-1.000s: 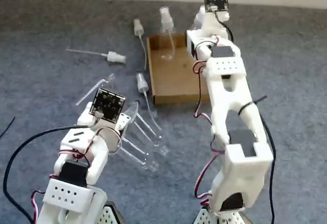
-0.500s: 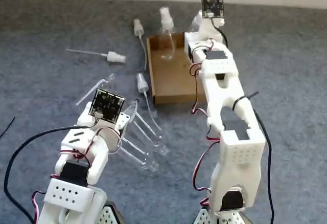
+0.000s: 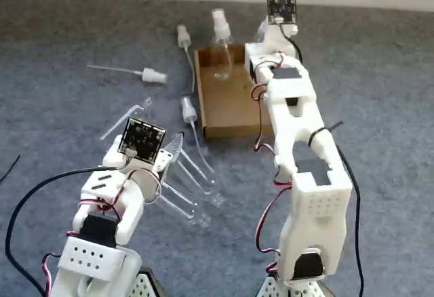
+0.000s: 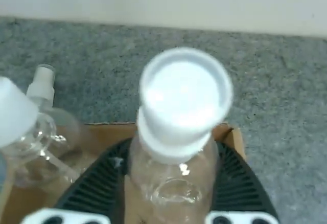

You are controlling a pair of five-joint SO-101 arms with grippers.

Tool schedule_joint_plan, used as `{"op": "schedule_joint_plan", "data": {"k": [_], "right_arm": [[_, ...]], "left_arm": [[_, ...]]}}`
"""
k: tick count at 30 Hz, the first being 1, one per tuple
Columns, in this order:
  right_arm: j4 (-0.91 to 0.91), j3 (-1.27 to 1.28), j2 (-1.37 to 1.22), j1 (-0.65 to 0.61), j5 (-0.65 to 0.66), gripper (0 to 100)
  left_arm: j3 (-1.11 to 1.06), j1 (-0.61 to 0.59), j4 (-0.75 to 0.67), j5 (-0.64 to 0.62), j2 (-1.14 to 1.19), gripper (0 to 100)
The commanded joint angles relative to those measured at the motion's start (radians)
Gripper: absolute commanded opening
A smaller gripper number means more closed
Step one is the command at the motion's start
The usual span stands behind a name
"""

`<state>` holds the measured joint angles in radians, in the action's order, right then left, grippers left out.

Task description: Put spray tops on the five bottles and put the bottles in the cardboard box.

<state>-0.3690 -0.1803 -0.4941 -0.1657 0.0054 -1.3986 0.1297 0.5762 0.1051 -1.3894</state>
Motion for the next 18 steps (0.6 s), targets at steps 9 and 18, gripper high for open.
{"op": "schedule_joint_plan", "data": {"k": [9,18], "right_arm": [[0.024,-0.056,0.021,-0.019,-0.006,15.5],[0.021,-0.054,0.021,-0.039,-0.011,26.1]], "left_arm": [[0.010,-0.015,-0.026,0.008,-0.004,20],[0.012,-0.016,-0.026,0.008,-0.004,20]]}}
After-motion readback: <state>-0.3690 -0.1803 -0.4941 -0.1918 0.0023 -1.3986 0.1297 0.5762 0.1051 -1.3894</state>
